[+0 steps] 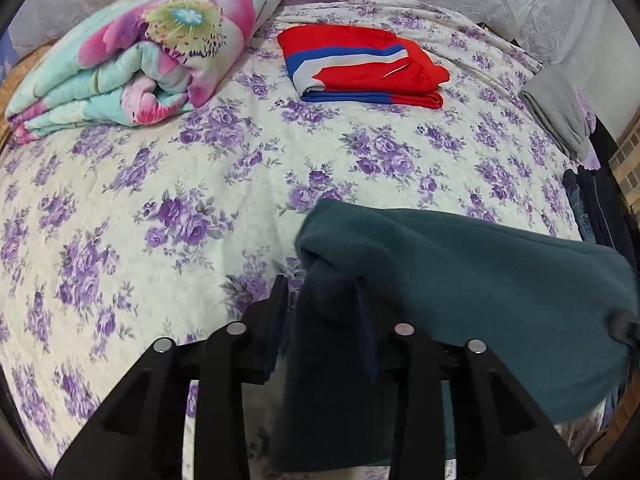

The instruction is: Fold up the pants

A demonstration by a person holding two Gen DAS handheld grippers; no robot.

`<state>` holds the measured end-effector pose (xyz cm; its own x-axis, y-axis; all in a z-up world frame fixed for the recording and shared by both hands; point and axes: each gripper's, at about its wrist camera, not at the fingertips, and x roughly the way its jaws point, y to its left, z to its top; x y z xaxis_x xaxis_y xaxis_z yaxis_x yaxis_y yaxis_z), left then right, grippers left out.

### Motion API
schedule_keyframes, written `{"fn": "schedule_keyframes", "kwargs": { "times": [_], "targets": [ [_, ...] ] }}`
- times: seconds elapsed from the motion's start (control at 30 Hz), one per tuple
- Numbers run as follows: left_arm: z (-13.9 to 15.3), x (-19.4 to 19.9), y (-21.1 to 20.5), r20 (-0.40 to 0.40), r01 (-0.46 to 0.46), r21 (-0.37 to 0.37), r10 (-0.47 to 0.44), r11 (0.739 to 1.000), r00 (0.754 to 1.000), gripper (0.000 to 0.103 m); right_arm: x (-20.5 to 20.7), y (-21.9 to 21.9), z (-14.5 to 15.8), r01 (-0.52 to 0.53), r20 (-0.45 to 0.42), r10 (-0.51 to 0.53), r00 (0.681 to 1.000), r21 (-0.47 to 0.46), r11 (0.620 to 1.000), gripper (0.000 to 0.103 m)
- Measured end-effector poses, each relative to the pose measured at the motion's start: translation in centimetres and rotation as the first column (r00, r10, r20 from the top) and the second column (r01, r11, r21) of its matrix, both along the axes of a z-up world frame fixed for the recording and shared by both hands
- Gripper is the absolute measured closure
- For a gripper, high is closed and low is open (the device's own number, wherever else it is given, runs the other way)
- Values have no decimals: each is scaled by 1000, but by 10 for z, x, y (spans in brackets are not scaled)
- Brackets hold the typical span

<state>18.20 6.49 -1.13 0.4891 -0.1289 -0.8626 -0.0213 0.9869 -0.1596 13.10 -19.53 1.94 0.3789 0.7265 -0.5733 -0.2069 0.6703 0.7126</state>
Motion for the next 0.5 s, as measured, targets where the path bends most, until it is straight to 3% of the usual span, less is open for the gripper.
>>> {"fn": "schedule_keyframes", "kwargs": {
  "times": [0.1, 0.13, 0.17, 0.27, 0.33, 0.43, 0.5],
  "targets": [
    [-6, 0, 5, -2, 16, -33, -17, 999, 1000, 61, -5, 1, -19, 26, -54, -29, 998, -52, 998, 79],
    [-8, 0, 8, -2, 10, -37, -10, 999, 1000, 55, -7, -1, -38, 64, -94, -81, 992, -174, 983, 76],
    [-11, -1, 11, -2, 2, -44, -2, 999, 1000, 52, -7, -2, -47, 75, -113, -101, 988, -219, 973, 69],
    [-10, -6, 13, 6, 11, -56, -11, 998, 1000, 45, -18, -1, -60, 46, -143, -77, 987, -207, 977, 53],
    [-7, -9, 14, 14, 25, -31, -25, 999, 1000, 32, -21, 5, -55, 38, -115, -63, 991, -202, 979, 41],
    [-8, -14, 19, 5, 21, -35, -21, 999, 1000, 25, -17, 22, -59, 14, -113, -37, 993, -203, 979, 37],
    [-15, -14, 19, -25, 43, -57, -45, 997, 999, 25, -11, 31, -64, 13, -88, -34, 996, -227, 974, 47]
  ]
}}
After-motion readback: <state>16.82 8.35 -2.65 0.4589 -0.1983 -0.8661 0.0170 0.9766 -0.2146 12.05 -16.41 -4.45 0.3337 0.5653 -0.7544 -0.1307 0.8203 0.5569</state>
